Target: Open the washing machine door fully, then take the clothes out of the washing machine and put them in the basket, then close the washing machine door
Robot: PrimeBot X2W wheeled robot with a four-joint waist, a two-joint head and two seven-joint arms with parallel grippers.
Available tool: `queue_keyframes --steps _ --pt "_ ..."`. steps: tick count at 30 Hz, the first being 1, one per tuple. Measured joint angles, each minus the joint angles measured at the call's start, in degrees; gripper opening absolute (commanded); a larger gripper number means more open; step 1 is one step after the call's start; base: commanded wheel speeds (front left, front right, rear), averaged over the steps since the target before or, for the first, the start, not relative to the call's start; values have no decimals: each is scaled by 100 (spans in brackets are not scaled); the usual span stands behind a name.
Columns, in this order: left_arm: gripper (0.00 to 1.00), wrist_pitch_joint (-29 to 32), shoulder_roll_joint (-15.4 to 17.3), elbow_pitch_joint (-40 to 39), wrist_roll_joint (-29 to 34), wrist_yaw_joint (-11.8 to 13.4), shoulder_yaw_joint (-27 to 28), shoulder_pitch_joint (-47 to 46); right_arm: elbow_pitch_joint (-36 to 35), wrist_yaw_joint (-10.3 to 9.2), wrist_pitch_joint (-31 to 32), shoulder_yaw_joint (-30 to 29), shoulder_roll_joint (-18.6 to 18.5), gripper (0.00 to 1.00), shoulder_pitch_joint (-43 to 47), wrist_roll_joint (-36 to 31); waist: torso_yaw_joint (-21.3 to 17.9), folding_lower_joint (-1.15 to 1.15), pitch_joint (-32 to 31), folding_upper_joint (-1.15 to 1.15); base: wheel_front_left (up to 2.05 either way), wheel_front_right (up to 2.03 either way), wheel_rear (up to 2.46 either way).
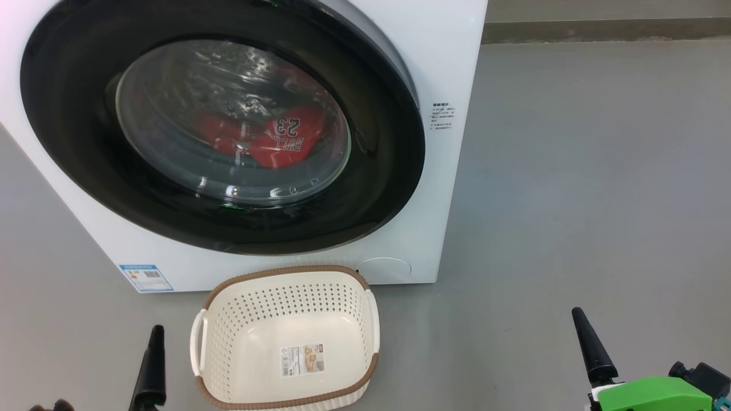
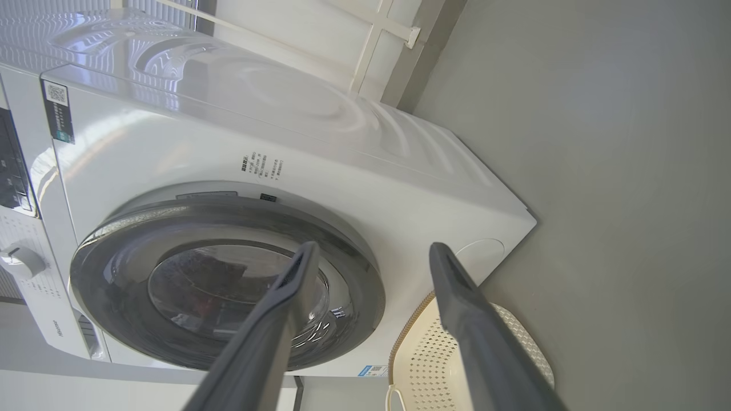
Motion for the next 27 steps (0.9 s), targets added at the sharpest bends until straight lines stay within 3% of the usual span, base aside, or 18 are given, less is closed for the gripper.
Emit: queue_keyframes --steps 27 --pt "100 -407 48 -231 1928 0 -213 169 -38 0 -423 290 -92 100 62 -1684 22 0 -9 0 0 0 0"
